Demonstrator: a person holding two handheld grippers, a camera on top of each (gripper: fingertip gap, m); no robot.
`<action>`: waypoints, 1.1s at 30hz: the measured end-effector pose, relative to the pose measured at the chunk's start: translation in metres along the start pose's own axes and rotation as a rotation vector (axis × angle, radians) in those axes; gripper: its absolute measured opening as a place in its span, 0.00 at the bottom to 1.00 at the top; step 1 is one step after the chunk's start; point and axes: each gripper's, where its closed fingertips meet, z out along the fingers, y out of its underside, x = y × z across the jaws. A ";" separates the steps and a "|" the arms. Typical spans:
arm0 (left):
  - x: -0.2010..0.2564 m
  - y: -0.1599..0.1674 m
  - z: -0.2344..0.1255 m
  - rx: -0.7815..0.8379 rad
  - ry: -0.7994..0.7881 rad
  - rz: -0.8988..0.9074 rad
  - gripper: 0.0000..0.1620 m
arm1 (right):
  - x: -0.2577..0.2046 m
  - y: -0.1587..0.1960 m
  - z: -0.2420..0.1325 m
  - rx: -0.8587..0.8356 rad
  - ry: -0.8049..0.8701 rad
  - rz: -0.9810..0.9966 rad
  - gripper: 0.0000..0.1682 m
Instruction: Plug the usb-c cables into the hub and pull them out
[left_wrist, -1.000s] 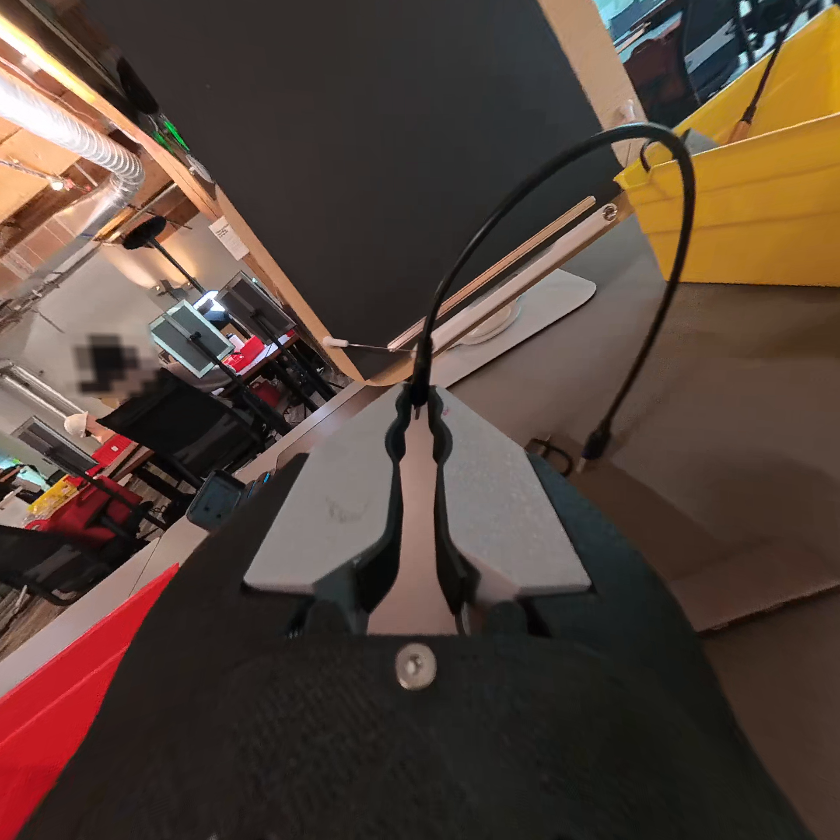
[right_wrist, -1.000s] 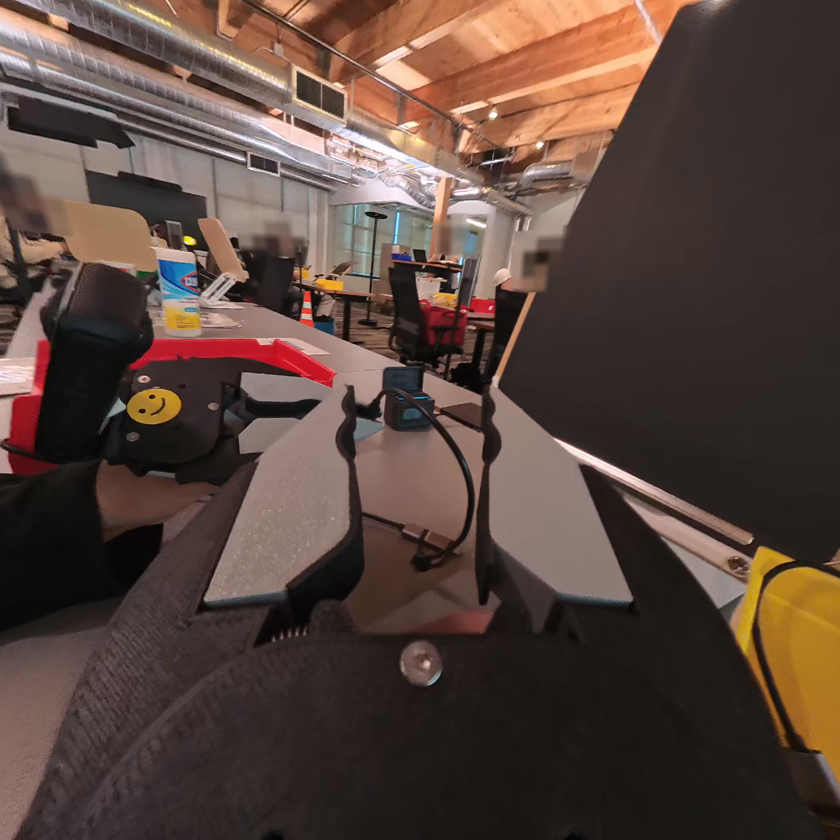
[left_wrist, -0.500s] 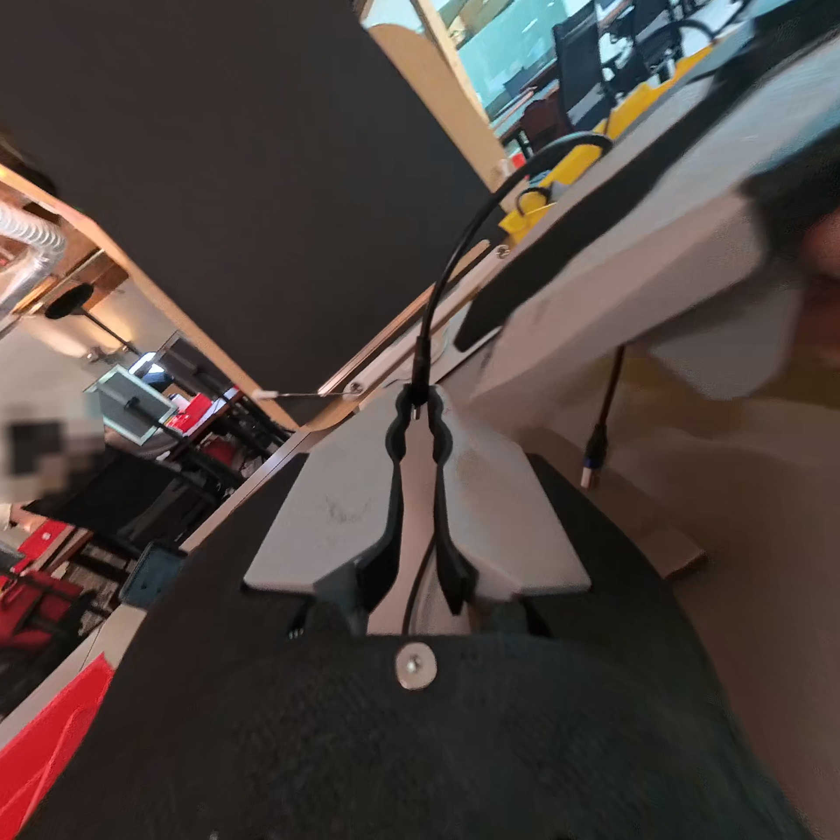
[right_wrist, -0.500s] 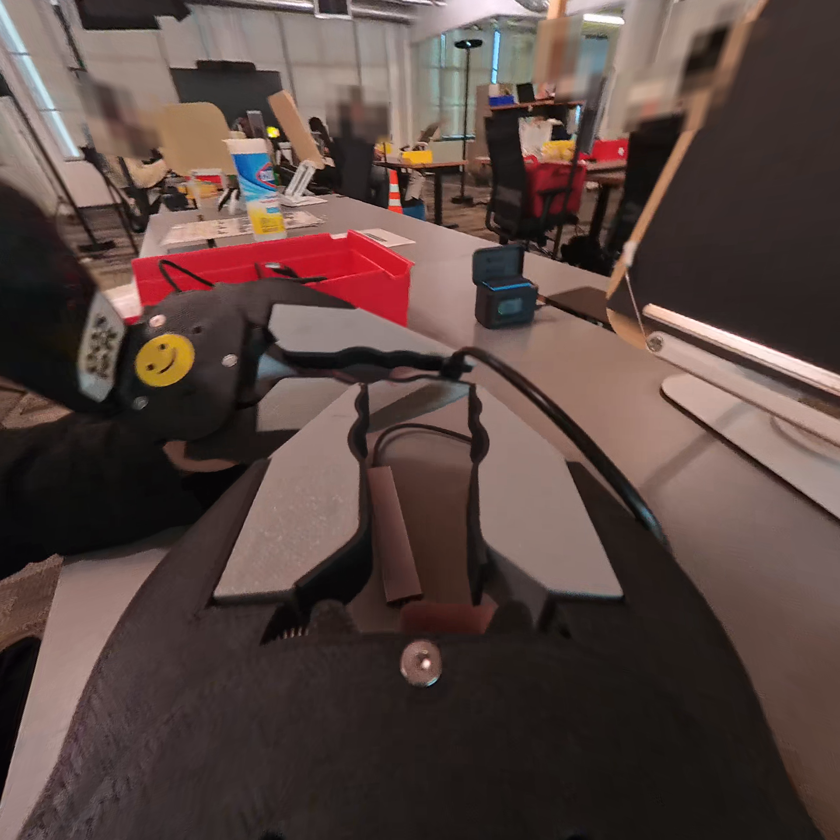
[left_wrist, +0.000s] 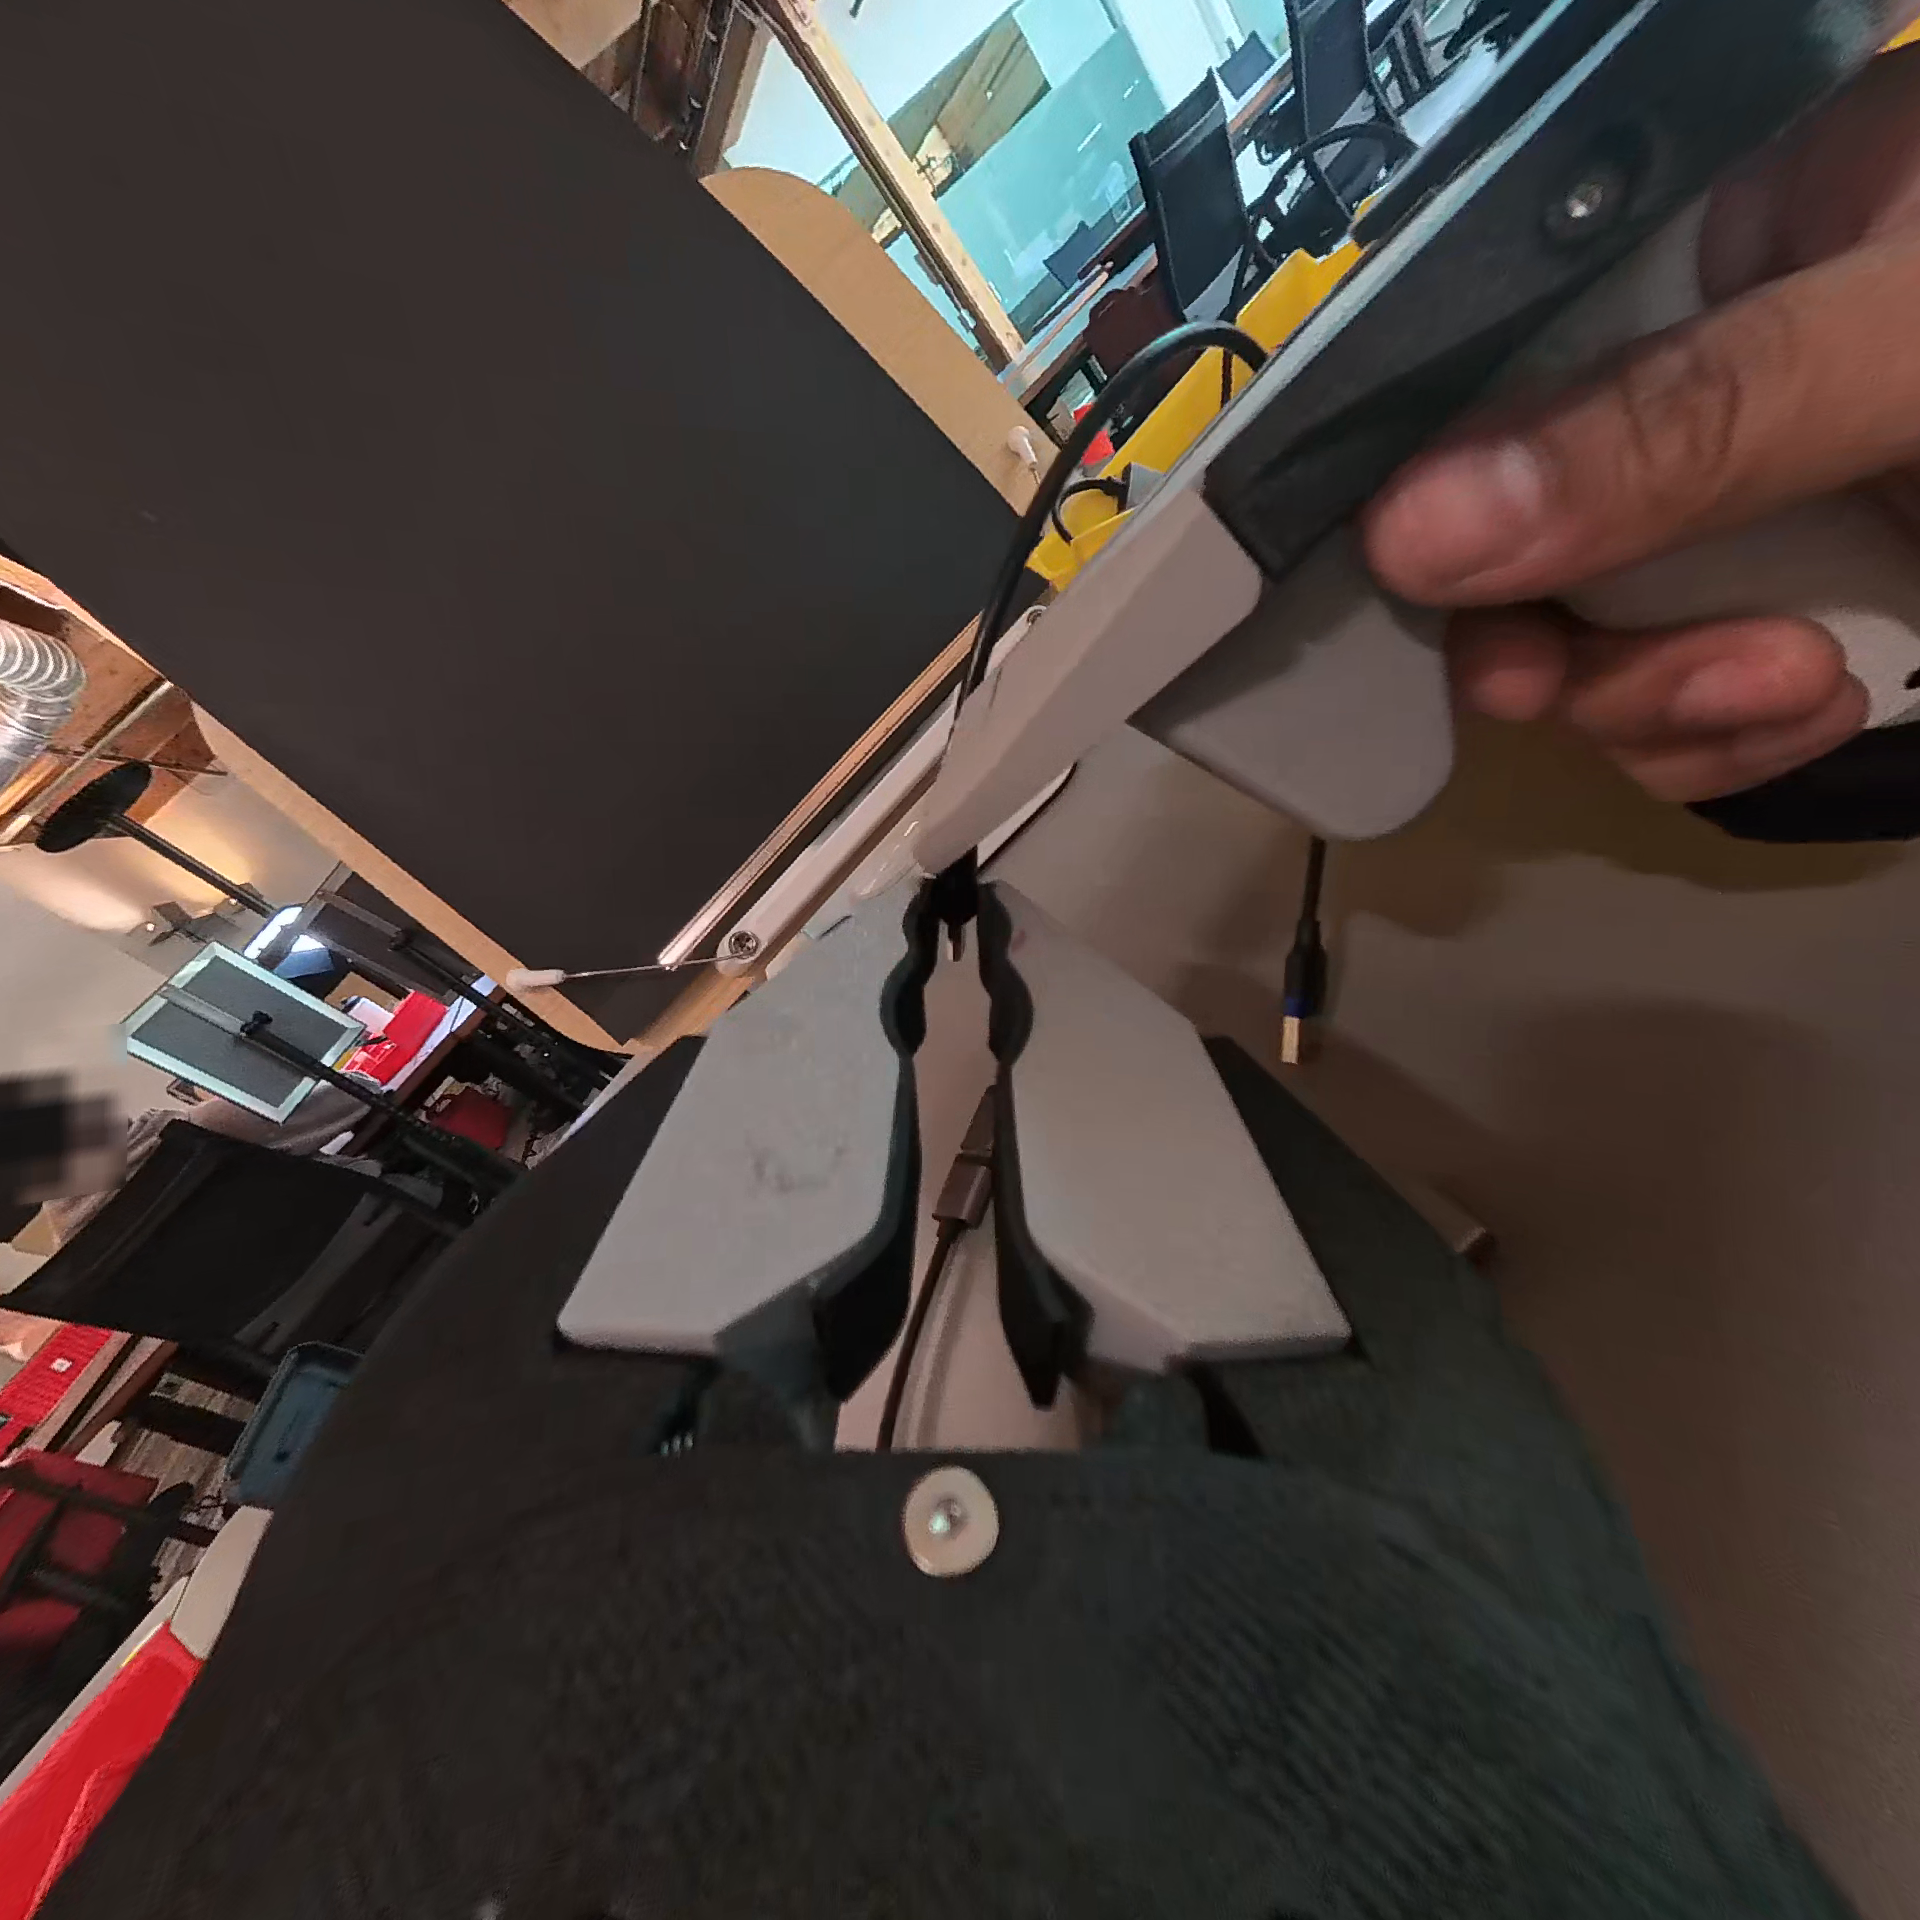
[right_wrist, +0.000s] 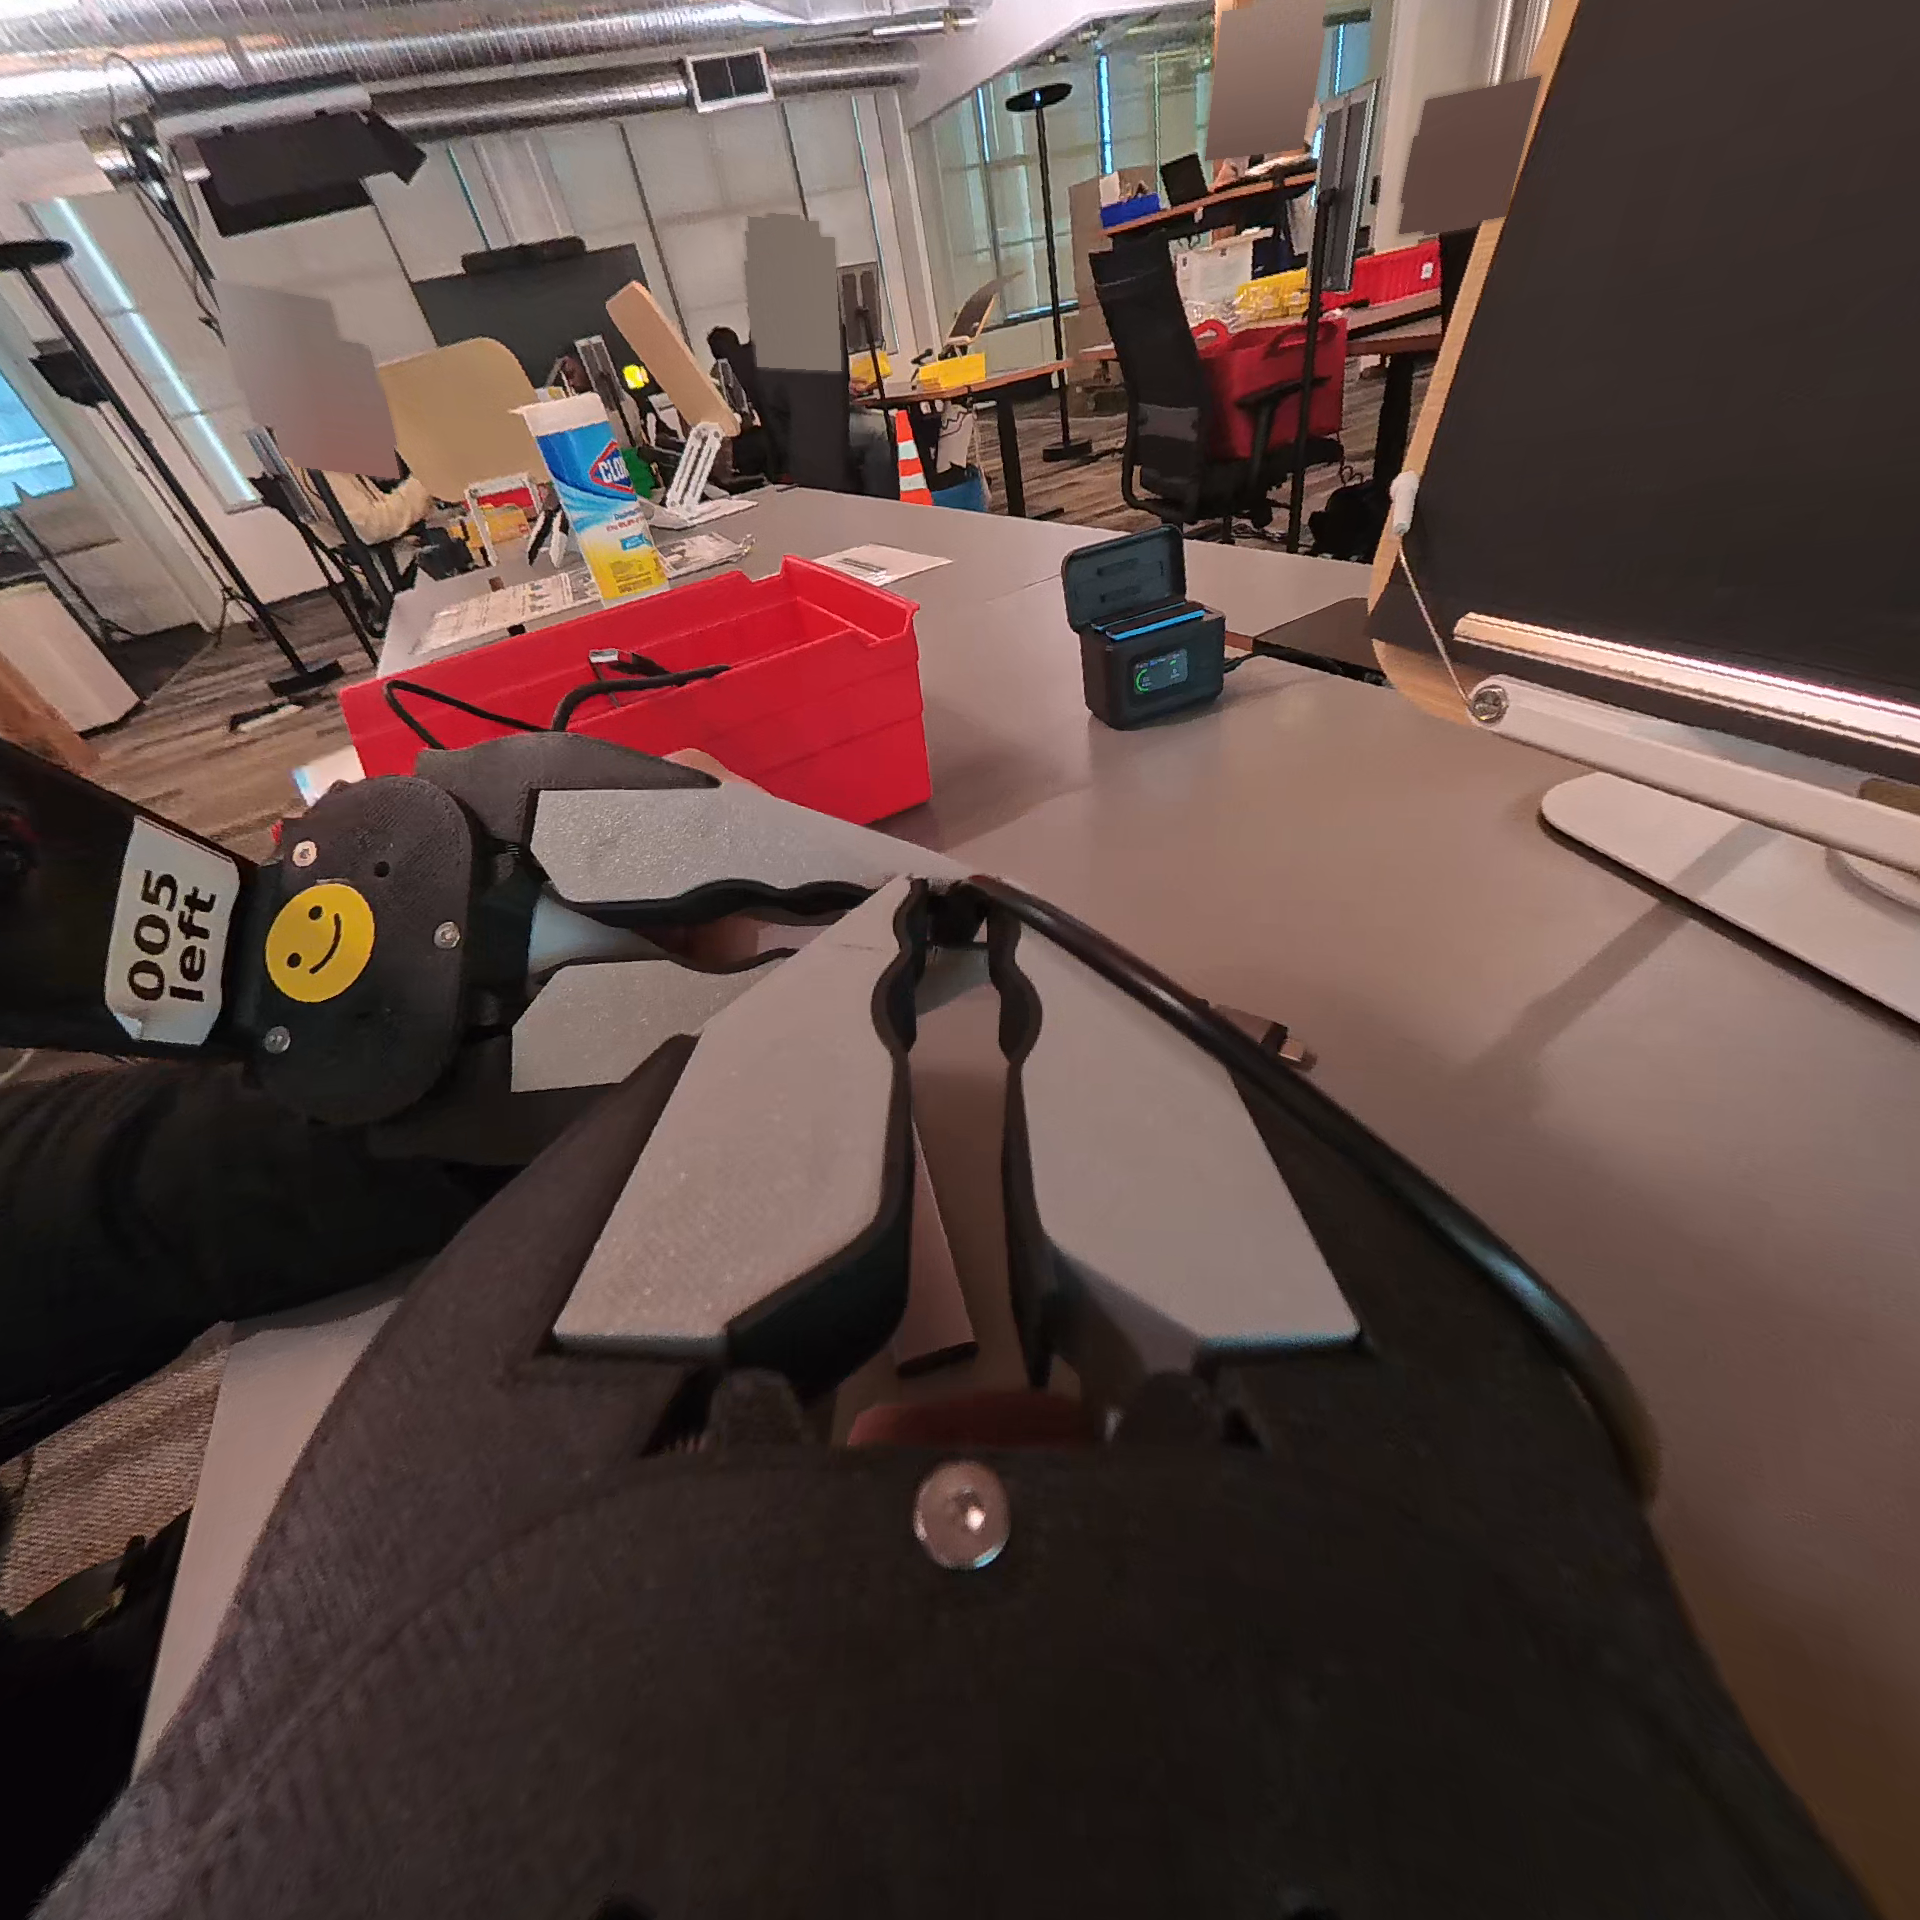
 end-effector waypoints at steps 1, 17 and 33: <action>0.001 0.002 0.001 -0.008 0.004 -0.001 0.03 | 0.001 0.002 0.000 -0.011 0.010 -0.011 0.05; 0.029 0.054 -0.023 -0.375 0.380 0.050 0.18 | 0.032 0.005 -0.010 -0.059 0.176 -0.082 0.05; 0.054 0.084 -0.049 -0.654 0.936 0.249 0.18 | 0.020 0.003 -0.009 -0.052 0.107 -0.053 0.05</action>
